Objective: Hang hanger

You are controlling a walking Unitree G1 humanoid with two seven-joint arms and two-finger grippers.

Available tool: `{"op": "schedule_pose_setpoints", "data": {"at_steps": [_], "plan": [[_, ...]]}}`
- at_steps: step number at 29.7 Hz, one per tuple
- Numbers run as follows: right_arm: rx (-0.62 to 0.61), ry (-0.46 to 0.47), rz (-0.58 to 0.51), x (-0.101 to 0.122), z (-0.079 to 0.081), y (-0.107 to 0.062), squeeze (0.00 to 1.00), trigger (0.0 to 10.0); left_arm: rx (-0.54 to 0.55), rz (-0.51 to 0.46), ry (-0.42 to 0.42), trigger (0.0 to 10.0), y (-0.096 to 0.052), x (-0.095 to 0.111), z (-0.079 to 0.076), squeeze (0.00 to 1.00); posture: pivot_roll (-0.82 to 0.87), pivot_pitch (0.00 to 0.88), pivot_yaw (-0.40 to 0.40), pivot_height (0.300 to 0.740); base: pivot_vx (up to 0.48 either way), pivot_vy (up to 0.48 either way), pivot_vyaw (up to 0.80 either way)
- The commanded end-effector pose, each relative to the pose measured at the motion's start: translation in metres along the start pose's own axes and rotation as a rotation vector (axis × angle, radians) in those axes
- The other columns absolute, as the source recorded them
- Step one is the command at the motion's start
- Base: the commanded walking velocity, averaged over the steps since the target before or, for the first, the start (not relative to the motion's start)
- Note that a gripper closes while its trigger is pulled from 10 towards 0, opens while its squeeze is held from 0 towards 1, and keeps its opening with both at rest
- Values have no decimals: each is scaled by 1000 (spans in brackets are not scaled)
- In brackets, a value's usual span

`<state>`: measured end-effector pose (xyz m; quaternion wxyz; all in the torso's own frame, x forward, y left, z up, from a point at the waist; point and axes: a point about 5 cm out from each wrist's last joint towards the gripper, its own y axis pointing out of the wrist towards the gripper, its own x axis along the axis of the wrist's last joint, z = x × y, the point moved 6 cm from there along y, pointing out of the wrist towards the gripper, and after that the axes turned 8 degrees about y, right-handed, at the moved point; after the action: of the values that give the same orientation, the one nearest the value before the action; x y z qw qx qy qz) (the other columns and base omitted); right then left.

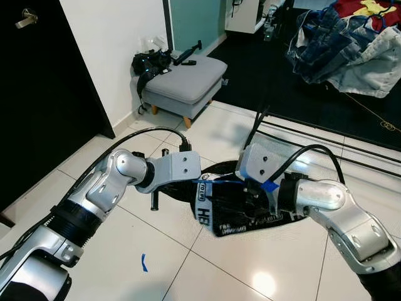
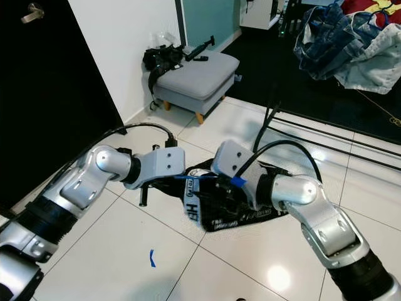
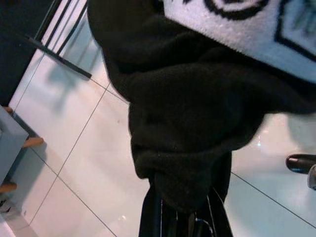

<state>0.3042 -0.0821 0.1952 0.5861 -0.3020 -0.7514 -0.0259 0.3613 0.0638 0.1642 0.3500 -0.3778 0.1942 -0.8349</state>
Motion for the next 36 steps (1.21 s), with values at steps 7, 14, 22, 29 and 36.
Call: {"op": "schedule_pose_setpoints", "data": {"at_steps": [7,14,22,29,36], "plan": [[61,-64,77,-8,4,-4,0,1647,-23,11,46,10000,-4,2,1,0,-22,127,53,740,0,0,0],[72,-106,109,-3,-6,-21,0,10000,-24,47,60,10000,-5,-6,2,0,-23,127,53,740,0,0,0],[-49,-55,-39,27,-34,-27,0,10000,-30,55,58,10000,-4,-8,0,0,-29,129,51,740,0,0,0],[5,2,-164,48,-24,-25,1000,10000,-34,44,54,10000,-3,-5,-2,0,-26,132,53,740,0,0,0],[1,-10,-183,51,-23,-26,0,10000,-34,43,53,10000,-3,-5,-1,0,-25,133,53,740,0,0,0]]}}
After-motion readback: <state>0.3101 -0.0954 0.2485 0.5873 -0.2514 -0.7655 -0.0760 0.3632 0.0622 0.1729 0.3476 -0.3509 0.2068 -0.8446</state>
